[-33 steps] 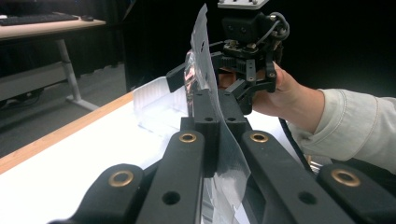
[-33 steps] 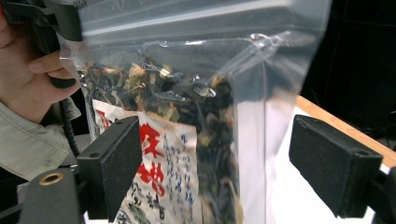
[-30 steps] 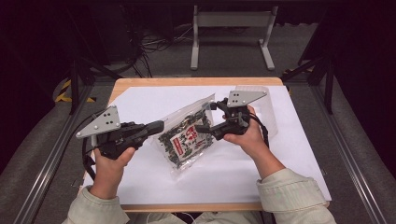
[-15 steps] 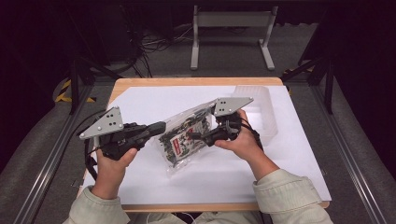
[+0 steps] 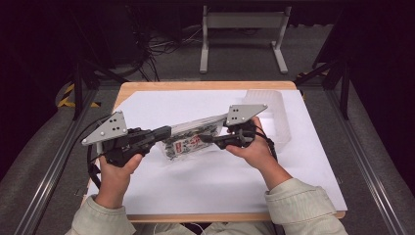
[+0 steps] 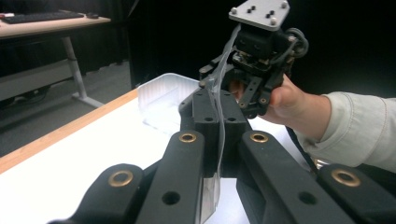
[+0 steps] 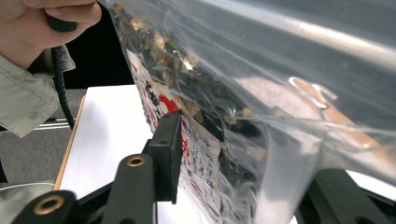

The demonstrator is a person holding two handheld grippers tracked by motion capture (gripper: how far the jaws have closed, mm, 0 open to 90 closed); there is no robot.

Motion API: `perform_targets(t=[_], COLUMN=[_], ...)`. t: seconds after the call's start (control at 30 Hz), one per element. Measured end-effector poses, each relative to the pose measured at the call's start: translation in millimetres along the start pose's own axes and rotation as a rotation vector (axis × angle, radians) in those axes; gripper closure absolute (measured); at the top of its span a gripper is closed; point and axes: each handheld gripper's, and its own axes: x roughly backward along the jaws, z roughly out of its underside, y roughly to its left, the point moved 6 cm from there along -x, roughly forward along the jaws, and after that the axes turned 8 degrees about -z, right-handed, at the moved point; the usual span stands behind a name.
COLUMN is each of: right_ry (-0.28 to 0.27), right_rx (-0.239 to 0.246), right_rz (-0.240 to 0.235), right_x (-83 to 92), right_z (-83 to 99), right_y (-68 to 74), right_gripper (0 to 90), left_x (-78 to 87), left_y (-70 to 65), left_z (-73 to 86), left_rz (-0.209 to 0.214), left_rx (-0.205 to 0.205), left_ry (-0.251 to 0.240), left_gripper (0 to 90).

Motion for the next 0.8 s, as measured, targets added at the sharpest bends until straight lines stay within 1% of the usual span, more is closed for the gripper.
perform_targets(t=[0.1, 0.2, 0.27, 0.43, 0.57, 0.63, 0.73, 0.8], right_ry=[0.008, 0.012, 0.012, 0.023, 0.025, 0.024, 0.016, 0.011], right_rx=[0.012, 0.021, 0.036, 0.061, 0.061, 0.061, 0.052, 0.040], right_rz=[-0.005, -0.019, -0.030, -0.067, -0.089, -0.092, -0.102, -0.112], right_x=[-0.8, -0.8, -0.9, -1.0, -1.0, -1.0, -0.7, 0.5], right_z=[0.7, 0.1, -0.9, -2.6, -3.3, -3.4, -3.7, -4.6], right_y=[2.0, 5.0, 7.4, 16.2, 18.5, 19.3, 19.3, 19.3], right_gripper=[61.3, 65.4, 68.1, 74.2, 76.0, 76.5, 76.7, 76.7], left_x=[1.5, 3.3, 4.4, 7.2, 7.8, 8.8, 10.1, 10.8], left_y=[5.2, 8.8, 10.8, 13.3, 13.2, 13.1, 11.8, 11.1], left_z=[1.2, 1.6, 1.5, 1.3, 0.3, -0.4, -2.1, -3.5], left_rz=[-0.017, -0.033, -0.045, -0.054, -0.063, -0.070, -0.065, -0.078], left_rx=[0.016, 0.027, 0.031, 0.026, 0.026, 0.019, -0.002, -0.007], left_ry=[0.001, -0.002, -0.007, -0.007, -0.016, -0.010, -0.009, -0.011], left_gripper=[89.7, 89.6, 89.6, 89.4, 87.6, 81.6, 71.0, 60.6])
